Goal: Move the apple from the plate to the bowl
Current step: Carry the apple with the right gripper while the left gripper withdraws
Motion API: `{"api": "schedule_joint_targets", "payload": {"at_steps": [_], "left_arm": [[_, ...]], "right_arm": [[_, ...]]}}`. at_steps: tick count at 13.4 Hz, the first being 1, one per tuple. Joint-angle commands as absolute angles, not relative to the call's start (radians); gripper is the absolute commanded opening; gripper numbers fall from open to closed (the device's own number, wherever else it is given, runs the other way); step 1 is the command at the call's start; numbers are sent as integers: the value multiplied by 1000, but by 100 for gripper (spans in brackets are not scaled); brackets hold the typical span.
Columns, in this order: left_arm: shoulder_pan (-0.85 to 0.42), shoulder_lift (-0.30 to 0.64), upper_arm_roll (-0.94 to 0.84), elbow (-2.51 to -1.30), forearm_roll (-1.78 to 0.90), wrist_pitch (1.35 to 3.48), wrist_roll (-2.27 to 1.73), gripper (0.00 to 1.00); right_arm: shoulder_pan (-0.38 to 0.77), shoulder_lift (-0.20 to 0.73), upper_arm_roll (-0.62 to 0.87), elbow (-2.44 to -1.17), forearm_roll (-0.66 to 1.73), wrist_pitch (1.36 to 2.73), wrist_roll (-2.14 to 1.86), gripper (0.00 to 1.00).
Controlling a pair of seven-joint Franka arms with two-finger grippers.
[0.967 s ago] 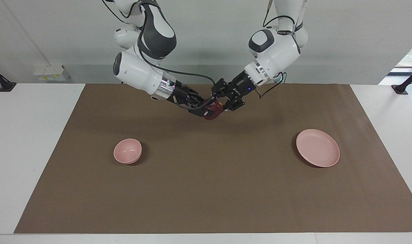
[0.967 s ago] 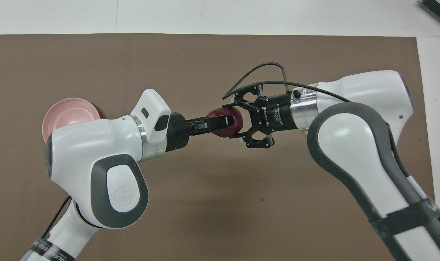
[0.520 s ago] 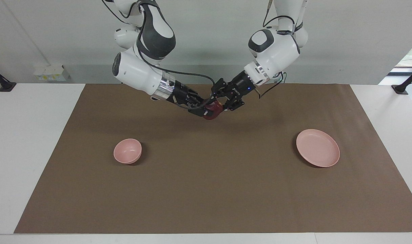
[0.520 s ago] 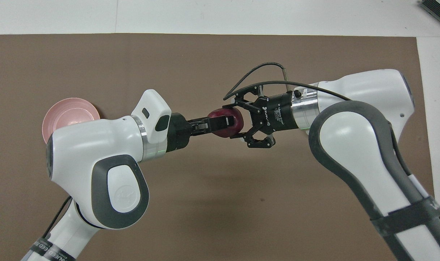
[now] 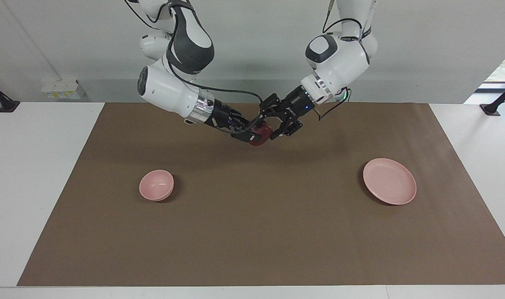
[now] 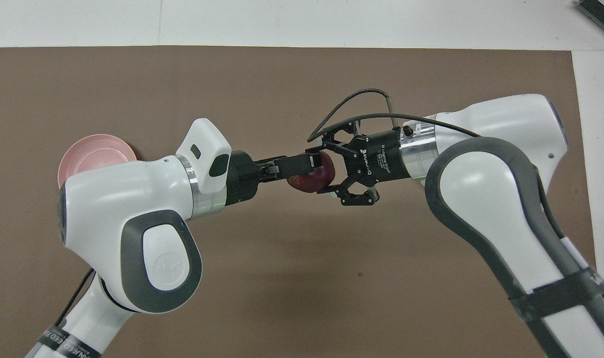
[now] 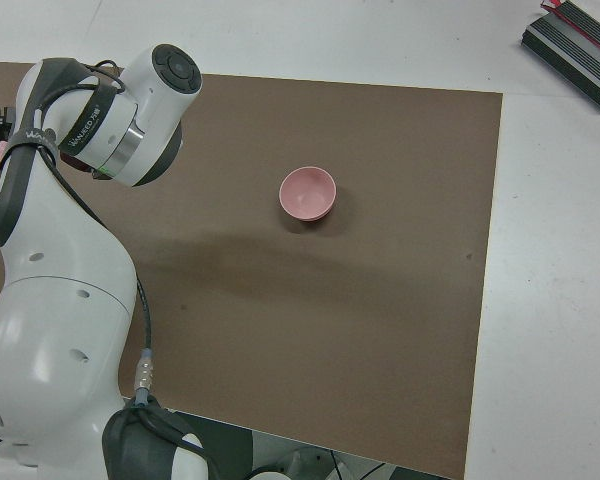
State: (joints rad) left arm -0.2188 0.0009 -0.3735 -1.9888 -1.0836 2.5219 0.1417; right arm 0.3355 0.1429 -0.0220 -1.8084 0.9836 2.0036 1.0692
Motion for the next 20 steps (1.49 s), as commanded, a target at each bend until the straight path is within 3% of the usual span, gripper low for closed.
{"api": "schedule_joint_targets", "payload": {"at_steps": [1, 5, 10, 14, 20], "left_arm": [[-215, -8, -361, -1991, -1081, 2534, 132, 100], [-149, -6, -357, -1996, -1062, 2520, 133, 100], [-83, -5, -356, -2008, -952, 2505, 130, 100], [-20, -5, -354, -2006, -812, 2442, 129, 100], [66, 18, -354, -1991, -412, 2362, 49, 100]], "right_arm": [[318, 144, -23, -1802, 933, 1961, 1016, 0], [227, 132, -25, -1801, 820, 1846, 888, 0], [224, 94, -25, -1801, 423, 1786, 649, 0], [186, 97, -25, -1815, 162, 1876, 367, 0], [89, 173, -25, -1813, 49, 2046, 141, 0]]}}
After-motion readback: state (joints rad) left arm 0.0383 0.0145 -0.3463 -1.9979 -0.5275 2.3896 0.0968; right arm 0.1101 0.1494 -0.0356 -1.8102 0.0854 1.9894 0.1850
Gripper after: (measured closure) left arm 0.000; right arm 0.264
